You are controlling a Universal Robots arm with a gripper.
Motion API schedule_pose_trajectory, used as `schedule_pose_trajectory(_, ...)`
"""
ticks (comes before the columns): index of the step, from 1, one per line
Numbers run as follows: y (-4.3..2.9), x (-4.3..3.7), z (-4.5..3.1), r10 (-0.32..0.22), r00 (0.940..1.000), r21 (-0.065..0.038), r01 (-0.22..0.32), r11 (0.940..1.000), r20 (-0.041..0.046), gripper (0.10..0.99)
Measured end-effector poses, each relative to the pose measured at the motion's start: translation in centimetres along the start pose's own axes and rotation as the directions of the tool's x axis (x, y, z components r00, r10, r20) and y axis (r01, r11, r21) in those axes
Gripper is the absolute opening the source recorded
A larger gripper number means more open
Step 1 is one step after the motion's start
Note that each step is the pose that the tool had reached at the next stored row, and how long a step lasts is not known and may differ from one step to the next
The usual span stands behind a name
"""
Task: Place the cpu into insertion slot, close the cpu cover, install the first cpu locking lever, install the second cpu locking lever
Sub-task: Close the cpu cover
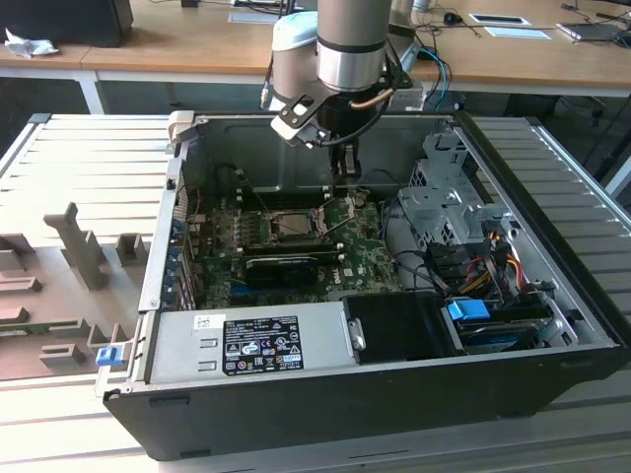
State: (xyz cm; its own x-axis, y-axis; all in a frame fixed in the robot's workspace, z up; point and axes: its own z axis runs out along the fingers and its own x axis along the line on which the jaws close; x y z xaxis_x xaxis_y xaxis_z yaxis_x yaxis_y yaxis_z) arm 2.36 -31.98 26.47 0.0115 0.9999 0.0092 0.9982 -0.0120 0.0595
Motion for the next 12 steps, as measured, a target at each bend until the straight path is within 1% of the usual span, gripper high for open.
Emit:
schedule_pose_trajectory(1, 0.4, 0.02, 0.03, 0.0, 1.0, 0.0, 0.0, 1.0, -0.0001, 0.106)
schedule_pose_trajectory(7, 1.46, 0.04, 0.09, 0.0, 1.0, 0.0, 0.0, 1.0, -0.0001, 0.106)
schedule_pose_trajectory(12, 2.51, 0.05, 0.15, 0.0, 1.0, 0.002, 0.0, 1.0, 0.0001, 0.106)
